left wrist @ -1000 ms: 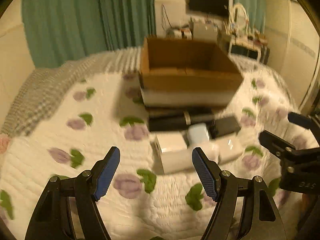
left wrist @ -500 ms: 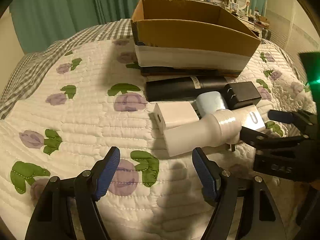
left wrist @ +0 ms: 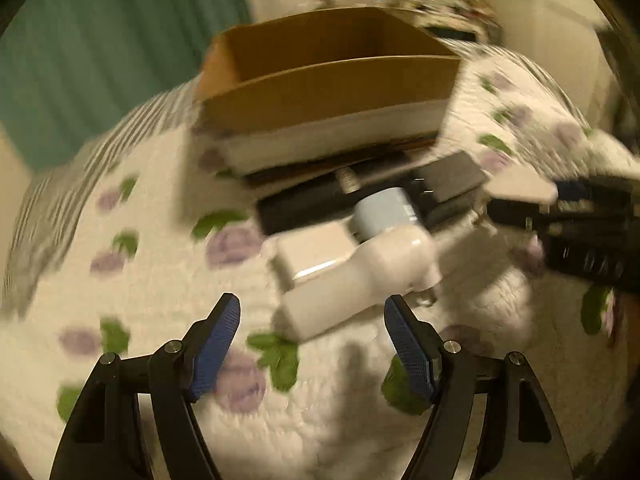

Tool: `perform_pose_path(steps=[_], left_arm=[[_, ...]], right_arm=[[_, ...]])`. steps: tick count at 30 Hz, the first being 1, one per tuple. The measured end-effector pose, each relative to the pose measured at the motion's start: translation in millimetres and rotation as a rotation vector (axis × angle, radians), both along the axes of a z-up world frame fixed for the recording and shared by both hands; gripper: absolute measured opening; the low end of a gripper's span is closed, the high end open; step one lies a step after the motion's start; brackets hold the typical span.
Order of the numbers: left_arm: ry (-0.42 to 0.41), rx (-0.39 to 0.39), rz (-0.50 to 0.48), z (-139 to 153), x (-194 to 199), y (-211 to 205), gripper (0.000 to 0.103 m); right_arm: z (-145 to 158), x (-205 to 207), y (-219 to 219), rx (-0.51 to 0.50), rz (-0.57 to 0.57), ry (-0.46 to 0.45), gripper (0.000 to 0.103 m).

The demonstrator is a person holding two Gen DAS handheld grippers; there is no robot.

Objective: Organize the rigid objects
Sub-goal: 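Grasp the white square charger block with the right gripper, then grasp the white cylindrical device with the left gripper while the right holds the charger block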

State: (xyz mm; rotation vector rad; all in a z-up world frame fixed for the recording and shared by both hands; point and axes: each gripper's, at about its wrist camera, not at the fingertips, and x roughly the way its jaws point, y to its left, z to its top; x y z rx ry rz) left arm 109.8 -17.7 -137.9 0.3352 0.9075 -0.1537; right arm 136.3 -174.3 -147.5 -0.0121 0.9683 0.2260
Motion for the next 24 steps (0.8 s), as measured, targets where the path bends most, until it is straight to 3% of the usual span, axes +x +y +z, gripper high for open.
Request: perform_pose_path(steps=[3, 9, 10, 11, 12, 13, 20, 22, 24], left_arm=[[0.007, 0.061, -0.099, -9.0, 10.8, -14.3, 0.077], [0.094, -0.021, -0.245, -28.9, 26.6, -37.5, 0.072], [0.101, -0.001, -0.246, -32.8, 26.8, -40.5, 0.065], [0.105, 0.025, -0.252, -38.1, 26.1, -43.9, 0.04], [0.144, 0.008, -0.279, -42.2, 24.8, -46.5, 0.009], [0.163, -0.008, -0.279, -44.0, 24.8, -46.1, 0.005], [0.137, -0.102, -0.192, -27.5, 14.6, -30.2, 0.008], [0.127, -0.092, -0.152, -24.1, 13.8, -26.4, 0.022], [0.126, -0.133, -0.128, -18.8, 9.9, -22.7, 0.053]], right_arm=[[5.4, 2.6, -17.8, 0.037, -0.036, 0.002, 0.053], [4.5, 2.6, -18.5, 0.072, -0.03, 0.009, 0.053], [3.6, 3.3, -16.8, 0.076, -0.032, 0.012, 0.053], [2.0, 3.3, -17.1, 0.079, -0.034, 0.015, 0.053], [1.4, 3.8, -17.3, 0.08, -0.036, 0.019, 0.053], [1.2, 4.2, -17.6, 0.083, -0.037, 0.02, 0.053], [5.1, -0.3, -17.9, 0.072, -0.043, 0.006, 0.053], [6.8, -2.4, -18.2, 0.066, -0.047, 0.001, 0.053], [8.0, -4.3, -19.2, 0.06, -0.054, -0.003, 0.053]])
